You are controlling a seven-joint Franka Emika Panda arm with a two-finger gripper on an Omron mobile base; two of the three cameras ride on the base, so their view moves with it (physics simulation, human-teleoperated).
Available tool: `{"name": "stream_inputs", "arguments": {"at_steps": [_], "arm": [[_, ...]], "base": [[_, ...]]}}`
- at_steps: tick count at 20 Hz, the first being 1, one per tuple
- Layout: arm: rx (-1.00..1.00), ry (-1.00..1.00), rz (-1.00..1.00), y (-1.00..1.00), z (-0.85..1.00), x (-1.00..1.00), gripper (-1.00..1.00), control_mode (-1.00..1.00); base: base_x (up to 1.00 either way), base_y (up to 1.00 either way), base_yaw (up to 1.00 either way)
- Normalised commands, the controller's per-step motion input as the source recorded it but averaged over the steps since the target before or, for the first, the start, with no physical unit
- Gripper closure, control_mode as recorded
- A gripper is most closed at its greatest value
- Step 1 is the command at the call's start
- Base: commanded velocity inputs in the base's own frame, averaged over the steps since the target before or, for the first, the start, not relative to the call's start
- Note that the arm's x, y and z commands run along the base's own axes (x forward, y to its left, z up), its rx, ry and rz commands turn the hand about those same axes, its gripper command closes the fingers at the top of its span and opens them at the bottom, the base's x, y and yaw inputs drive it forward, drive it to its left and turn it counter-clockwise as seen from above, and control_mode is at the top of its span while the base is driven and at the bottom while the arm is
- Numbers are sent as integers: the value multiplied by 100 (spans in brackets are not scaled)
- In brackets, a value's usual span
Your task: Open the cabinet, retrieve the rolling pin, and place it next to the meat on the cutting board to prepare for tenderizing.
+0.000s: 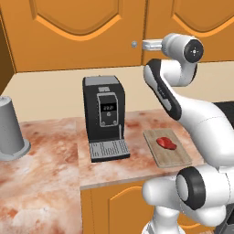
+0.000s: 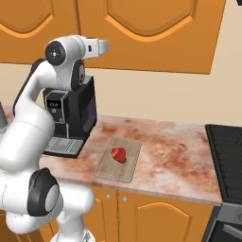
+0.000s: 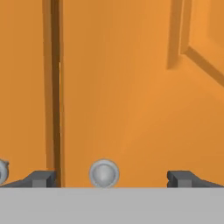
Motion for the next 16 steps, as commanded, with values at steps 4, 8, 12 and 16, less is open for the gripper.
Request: {"name": "stream_inputs", "arguments": {"at_steps": [4, 8, 12, 16], "arm": [[0, 1, 0, 0, -2, 25, -100, -100], [0, 1, 0, 0, -1, 29, -100, -100], [0, 0, 0, 0, -12, 21, -100, -100], [0, 0, 0, 4, -24, 12, -100, -100]], "base": [[0, 0, 0], [0, 0, 0], [0, 0, 0], [0, 0, 0]]}}
